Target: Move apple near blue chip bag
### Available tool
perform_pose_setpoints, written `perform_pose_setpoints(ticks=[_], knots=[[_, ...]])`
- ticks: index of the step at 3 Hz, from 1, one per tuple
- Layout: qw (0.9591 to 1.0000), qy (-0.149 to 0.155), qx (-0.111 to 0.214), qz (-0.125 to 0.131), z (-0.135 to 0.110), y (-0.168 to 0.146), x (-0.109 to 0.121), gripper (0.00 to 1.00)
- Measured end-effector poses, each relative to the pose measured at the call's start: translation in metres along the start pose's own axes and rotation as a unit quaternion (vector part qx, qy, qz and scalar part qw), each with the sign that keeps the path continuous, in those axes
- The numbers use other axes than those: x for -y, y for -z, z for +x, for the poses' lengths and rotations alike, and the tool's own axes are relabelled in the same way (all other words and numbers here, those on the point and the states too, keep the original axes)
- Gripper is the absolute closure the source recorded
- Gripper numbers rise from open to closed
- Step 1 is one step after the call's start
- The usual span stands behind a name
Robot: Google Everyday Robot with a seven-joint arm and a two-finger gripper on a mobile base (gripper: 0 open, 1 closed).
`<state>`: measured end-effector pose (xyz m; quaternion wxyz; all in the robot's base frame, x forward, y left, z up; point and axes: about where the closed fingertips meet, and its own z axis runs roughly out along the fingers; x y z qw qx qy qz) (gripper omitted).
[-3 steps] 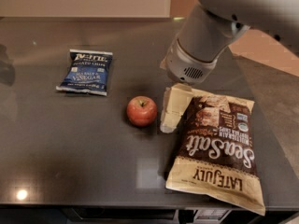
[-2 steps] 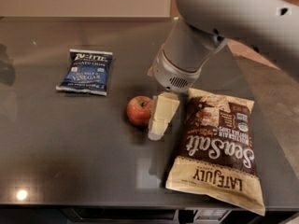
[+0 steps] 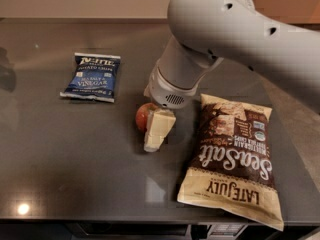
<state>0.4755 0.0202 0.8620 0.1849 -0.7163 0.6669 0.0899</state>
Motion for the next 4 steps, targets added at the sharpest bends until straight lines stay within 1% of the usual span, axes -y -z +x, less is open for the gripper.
perform_pose_setpoints(ticks=[2,3,4], knots=[[0.9998,-0.007,-0.016,0.005,0.006,-0.004,0.012,0.64],[0.9997,-0.013,-0.017,0.014,0.0,0.009,0.03,0.88],[0.9993,-0.021,-0.005,0.03,-0.014,0.023,0.061,1.0]])
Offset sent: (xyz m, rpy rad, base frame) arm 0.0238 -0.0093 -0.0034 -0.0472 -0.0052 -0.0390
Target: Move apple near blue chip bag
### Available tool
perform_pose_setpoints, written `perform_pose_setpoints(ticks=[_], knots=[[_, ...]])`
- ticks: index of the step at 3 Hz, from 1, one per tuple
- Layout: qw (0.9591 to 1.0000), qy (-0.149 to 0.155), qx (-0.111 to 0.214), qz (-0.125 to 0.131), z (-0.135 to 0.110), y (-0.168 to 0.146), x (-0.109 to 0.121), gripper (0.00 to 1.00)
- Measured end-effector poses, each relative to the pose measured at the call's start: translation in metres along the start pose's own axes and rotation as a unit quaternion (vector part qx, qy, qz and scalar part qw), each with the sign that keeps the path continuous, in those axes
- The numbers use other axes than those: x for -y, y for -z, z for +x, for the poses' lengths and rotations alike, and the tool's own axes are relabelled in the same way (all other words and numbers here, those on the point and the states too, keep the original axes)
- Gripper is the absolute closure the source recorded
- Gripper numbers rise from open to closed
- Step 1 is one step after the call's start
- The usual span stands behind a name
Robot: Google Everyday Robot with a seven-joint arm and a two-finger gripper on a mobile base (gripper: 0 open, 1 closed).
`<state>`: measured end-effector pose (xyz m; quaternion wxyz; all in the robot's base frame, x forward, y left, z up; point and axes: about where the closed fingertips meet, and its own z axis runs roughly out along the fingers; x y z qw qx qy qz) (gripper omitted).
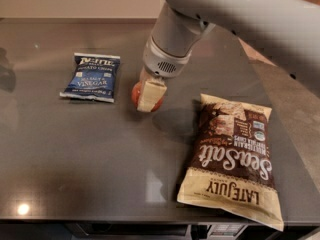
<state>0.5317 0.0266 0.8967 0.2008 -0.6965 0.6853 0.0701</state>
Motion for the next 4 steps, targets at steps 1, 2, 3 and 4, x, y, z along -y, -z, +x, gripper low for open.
perform_pose_setpoints(ticks=[1,2,3,4], knots=[[0.9998,-0.003,0.016,0.012,-0.019,0.002,0.028,1.0],[0.9994,-0.006,0.029,0.016,-0.033,-0.008,0.048,1.0],[0.999,-0.007,0.04,0.018,-0.043,-0.023,0.061,1.0],[0.9982,-0.005,0.055,0.026,-0.048,-0.035,0.064,1.0]])
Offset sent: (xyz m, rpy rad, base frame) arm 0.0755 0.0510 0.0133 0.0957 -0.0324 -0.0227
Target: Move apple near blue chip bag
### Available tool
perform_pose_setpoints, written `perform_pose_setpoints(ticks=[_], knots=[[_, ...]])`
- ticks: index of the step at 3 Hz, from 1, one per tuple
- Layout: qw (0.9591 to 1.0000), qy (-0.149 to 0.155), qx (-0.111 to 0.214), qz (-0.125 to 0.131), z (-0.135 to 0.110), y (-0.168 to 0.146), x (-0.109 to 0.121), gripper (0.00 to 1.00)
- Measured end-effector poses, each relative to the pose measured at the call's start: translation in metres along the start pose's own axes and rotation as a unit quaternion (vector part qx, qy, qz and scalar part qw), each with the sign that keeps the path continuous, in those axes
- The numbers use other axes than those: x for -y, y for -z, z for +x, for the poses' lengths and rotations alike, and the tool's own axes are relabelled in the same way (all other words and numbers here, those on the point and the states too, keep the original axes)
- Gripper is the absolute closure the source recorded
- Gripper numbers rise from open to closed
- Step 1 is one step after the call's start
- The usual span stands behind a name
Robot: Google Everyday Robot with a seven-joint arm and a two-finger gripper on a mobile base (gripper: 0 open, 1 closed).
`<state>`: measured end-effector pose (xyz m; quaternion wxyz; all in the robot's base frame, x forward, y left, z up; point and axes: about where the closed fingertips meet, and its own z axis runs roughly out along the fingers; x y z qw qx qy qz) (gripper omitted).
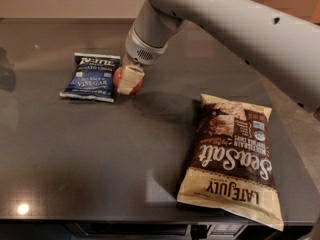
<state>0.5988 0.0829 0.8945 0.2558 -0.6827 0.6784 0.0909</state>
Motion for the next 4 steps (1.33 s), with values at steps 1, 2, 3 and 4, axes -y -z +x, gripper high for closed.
perform_pose_setpoints(ticks=[1,2,3,4], knots=[[0.9996,0.01,0.023,0.013,0.0,-0.009,-0.001,0.82],[0.9986,0.021,0.041,0.025,0.003,-0.015,-0.004,0.59],[0.9977,0.03,0.053,0.031,0.004,-0.021,-0.006,0.36],[0.9974,0.035,0.055,0.029,0.006,-0.028,-0.009,0.13]])
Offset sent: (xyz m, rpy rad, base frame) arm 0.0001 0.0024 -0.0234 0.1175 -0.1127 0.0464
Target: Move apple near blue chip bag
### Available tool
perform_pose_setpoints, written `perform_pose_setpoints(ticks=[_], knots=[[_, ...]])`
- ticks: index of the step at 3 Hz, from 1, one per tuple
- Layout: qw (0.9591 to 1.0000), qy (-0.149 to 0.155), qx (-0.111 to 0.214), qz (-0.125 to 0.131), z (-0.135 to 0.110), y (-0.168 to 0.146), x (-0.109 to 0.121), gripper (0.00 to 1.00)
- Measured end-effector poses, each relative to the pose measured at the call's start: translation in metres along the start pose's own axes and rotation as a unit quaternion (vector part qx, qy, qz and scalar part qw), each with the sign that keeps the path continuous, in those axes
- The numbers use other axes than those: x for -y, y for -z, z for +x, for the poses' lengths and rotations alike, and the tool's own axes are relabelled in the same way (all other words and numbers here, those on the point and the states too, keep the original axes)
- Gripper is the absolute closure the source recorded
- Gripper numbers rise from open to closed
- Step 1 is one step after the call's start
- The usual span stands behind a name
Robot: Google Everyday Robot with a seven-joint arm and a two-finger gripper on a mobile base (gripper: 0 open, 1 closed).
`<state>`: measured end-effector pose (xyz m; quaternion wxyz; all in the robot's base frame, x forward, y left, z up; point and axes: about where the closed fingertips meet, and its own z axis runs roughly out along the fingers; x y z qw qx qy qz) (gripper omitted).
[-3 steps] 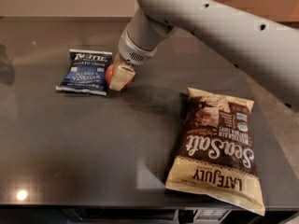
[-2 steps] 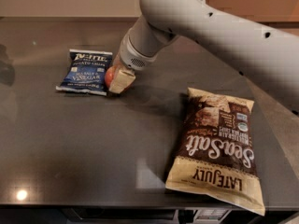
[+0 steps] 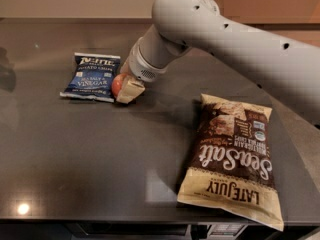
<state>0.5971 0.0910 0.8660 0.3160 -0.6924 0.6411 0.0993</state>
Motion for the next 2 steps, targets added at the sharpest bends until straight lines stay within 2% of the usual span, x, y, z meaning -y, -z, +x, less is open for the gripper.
perform_pose_setpoints(ticks=[1,2], knots=[[1.0,0.001,0.0,-0.001,-0.0008,-0.0007,-0.0007,0.0],[1.0,0.001,0.0,-0.001,-0.0008,-0.0008,-0.0007,0.0]])
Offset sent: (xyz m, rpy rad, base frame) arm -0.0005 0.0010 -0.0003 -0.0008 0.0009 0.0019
